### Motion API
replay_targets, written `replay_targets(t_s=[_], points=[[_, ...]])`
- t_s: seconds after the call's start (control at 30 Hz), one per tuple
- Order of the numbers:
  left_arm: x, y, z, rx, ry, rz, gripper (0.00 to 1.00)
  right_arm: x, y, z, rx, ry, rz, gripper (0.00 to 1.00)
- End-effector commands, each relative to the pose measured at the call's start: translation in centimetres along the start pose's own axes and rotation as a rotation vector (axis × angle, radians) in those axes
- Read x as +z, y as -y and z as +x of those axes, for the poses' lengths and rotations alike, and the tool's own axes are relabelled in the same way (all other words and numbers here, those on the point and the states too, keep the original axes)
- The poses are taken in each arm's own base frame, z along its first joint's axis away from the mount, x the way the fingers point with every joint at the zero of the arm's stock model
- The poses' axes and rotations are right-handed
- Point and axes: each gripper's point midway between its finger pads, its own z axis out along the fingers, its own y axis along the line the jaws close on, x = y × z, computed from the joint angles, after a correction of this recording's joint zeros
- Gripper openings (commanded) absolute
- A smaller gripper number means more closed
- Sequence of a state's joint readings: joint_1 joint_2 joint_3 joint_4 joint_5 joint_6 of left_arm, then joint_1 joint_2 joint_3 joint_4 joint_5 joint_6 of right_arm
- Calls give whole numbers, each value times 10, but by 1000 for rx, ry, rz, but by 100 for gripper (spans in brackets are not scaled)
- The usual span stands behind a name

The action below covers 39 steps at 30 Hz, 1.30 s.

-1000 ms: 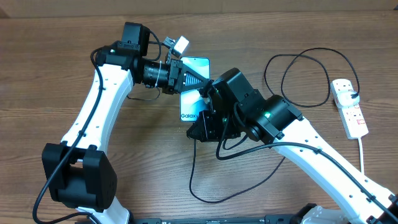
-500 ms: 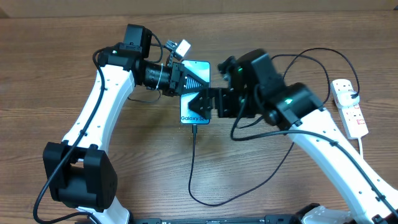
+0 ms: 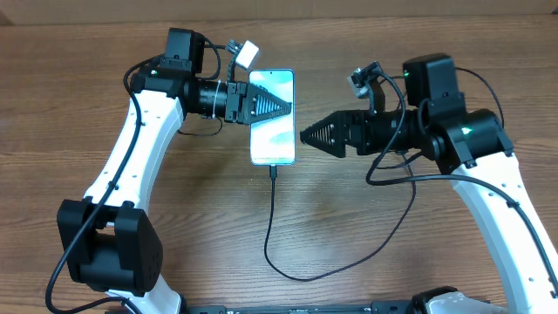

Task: Plug charger to phone and switch on socket
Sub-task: 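Grip the phone's right side with the right gripper, holding it with both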

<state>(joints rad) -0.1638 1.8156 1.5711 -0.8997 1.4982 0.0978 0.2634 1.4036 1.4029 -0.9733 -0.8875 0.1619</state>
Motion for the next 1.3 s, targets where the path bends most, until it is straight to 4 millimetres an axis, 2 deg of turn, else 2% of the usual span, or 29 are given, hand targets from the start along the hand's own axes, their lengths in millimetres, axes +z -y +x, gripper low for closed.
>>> replay_targets(t_s=[0.0, 0.17, 0.43, 0.47, 0.6, 0.83, 1.0, 1.17, 1.27], points=[[0, 22, -1, 60, 7, 85, 4, -10, -31, -2, -132, 10, -122, 100], [13, 27, 4, 62, -24, 105, 4, 2, -28, -2, -127, -16, -132, 90], [34, 34, 13, 82, -75, 136, 4, 27, -22, 5, -99, -86, -152, 65], [36, 34, 14, 82, -78, 139, 4, 29, -22, 5, -101, -90, -154, 56], [37, 35, 15, 81, -83, 142, 4, 30, -23, 2, -119, -80, -158, 38], [38, 34, 15, 82, -84, 135, 5, 31, -23, 0, -124, -75, -159, 25], [38, 29, 15, 83, -87, 106, 4, 31, -23, 1, -122, -76, -158, 13], [38, 28, 15, 83, -87, 98, 4, 31, -20, 0, -121, -74, -143, 6], [38, 28, 15, 80, -87, 98, 4, 31, -20, 2, -113, -79, -142, 6]])
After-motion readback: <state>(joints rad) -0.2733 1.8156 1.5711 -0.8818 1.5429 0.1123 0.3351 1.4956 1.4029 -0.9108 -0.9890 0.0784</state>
